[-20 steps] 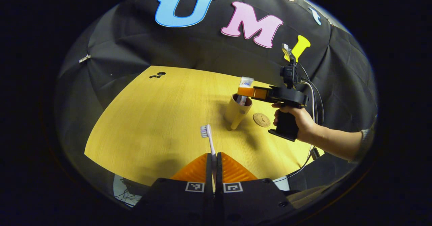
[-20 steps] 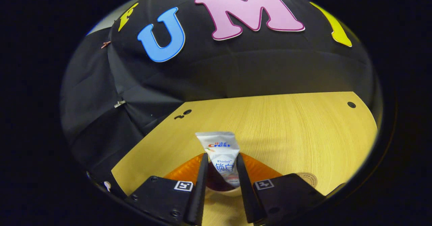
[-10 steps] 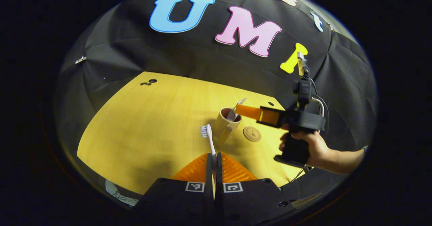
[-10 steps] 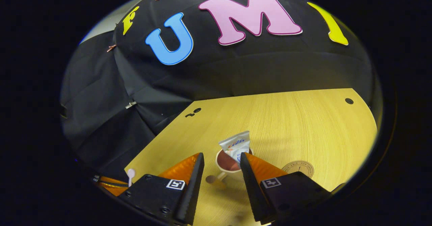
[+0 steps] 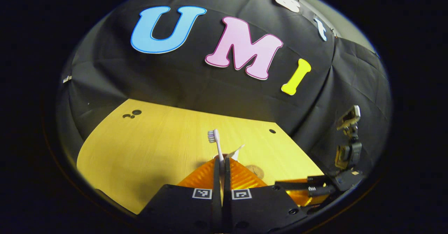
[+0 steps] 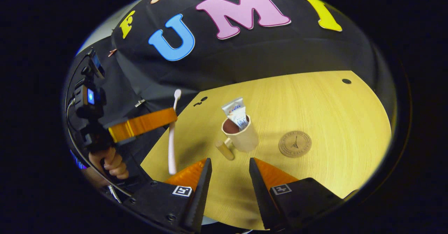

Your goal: Put the toothbrush and toothpaste on the desktop into the cup, then pick up the cup and place it on the coaster on the desktop.

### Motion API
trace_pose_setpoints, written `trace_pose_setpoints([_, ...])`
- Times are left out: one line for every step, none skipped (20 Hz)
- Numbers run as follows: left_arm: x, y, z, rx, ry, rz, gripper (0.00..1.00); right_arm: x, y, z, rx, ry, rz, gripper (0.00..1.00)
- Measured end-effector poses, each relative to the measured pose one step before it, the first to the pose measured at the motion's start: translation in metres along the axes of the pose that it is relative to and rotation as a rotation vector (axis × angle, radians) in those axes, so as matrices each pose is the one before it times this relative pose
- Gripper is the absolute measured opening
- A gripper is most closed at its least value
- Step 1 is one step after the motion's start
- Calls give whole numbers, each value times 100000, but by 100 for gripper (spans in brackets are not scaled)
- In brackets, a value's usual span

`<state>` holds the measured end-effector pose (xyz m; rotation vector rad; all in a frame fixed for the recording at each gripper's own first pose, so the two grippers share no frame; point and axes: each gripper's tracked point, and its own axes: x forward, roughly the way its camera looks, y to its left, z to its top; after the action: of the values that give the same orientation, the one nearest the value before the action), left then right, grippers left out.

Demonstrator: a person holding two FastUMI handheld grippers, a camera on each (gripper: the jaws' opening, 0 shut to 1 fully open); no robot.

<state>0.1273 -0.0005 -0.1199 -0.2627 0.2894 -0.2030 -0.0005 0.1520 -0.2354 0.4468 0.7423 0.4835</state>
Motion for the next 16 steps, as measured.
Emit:
trace_pose_setpoints([777, -125, 722, 123, -1452, -967, 6, -561, -576, -471, 1860, 469, -1462, 67])
trace_pose_setpoints([809, -76, 631, 146, -1582, -713, 6, -418, -504, -480, 1343, 549, -1588, 67])
trace_pose_setpoints([698, -26, 707, 379, -1655, -634, 6, -467, -607, -457, 804, 548, -1607, 67])
trace_pose_setpoints([798, -3, 587, 464, -1847, -592, 6, -479, -568, -634, 812, 821, -1767, 66])
trace_pose_setpoints([674, -7, 684, 779, -1806, -528, 6, -424, -598, -548, 1030, 874, -1345, 66])
trace_pose_setpoints([923, 108, 483, 1094, -1796, -222, 6, -465, -613, -638, 1106, 917, -1750, 66])
trace_pose_setpoints([868, 127, 369, 1412, -1151, 415, 6, -285, -831, -431, 1128, 858, -1473, 67])
trace_pose_setpoints([979, 289, 60, 1011, -793, 247, 6, -310, -572, -471, 957, 539, -1926, 67])
trace_pose_setpoints([990, 15, 0, 166, -574, -381, 6, -425, -652, -377, 1170, 253, -1797, 67])
trace_pose_setpoints([895, 30, -155, -396, -319, -419, 6, -369, -454, -294, 1148, -107, -1789, 67])
trace_pose_setpoints([802, 13, -197, -275, -544, -66, 6, -394, -507, -140, 1358, -382, -1598, 66])
trace_pose_setpoints([944, 320, -419, 112, -412, 334, 6, -351, -558, 28, 1234, -765, -1524, 67])
trace_pose_setpoints([896, 171, -217, 426, -571, 342, 6, -381, -551, 4, 1070, -638, -1406, 67])
trace_pose_setpoints([725, 169, -333, 718, -440, 299, 6, -338, -455, -98, 824, -309, -1446, 66])
trace_pose_setpoints([622, 146, -257, 1353, -265, 440, 6, -313, -604, -78, 644, -157, -1495, 67])
trace_pose_setpoints([641, 129, -465, 1882, -142, 638, 6, -217, -562, -142, 763, -40, -1440, 67])
